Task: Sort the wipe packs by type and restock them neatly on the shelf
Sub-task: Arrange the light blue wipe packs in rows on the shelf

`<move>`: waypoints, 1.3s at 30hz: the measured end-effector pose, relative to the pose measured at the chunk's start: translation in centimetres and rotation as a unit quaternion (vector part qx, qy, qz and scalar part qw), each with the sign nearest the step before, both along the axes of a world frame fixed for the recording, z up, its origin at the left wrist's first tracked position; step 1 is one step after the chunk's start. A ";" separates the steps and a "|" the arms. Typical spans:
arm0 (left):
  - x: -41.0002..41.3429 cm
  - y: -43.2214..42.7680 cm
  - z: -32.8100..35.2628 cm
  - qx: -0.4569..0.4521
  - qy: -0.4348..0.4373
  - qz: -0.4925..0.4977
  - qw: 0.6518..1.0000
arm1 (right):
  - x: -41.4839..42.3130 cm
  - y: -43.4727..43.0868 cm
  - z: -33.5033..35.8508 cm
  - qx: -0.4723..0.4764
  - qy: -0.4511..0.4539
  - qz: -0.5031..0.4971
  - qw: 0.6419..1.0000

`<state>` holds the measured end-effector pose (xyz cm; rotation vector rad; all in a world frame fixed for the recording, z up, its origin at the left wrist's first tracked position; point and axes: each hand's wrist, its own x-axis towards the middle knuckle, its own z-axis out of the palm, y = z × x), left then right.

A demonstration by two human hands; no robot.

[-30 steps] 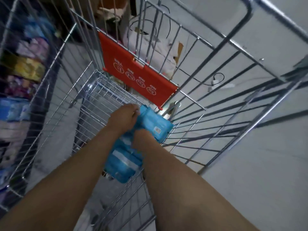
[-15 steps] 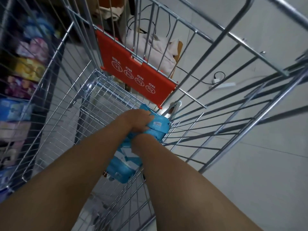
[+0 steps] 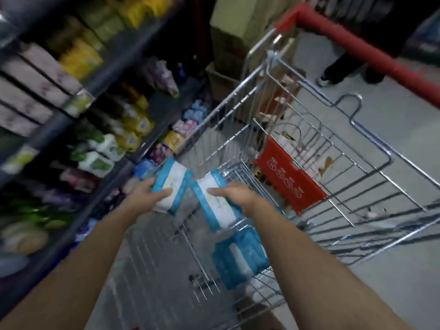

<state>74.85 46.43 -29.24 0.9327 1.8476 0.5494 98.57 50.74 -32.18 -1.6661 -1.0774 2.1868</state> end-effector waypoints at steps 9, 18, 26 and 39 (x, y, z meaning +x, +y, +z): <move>-18.4 -14.2 16.5 0.213 -0.072 0.111 0.968 | -23.1 -6.8 16.0 0.163 0.165 0.063 0.971; -41.2 -40.1 24.1 0.264 -0.090 0.250 0.927 | -49.2 -24.6 23.0 0.166 0.244 0.148 0.944; -50.6 -51.7 25.2 0.348 -0.036 0.467 0.813 | -62.5 -35.8 26.2 0.223 0.210 0.346 0.887; -62.1 -49.9 25.0 0.404 -0.040 0.566 0.717 | -81.9 -35.7 29.4 0.287 0.247 0.487 0.787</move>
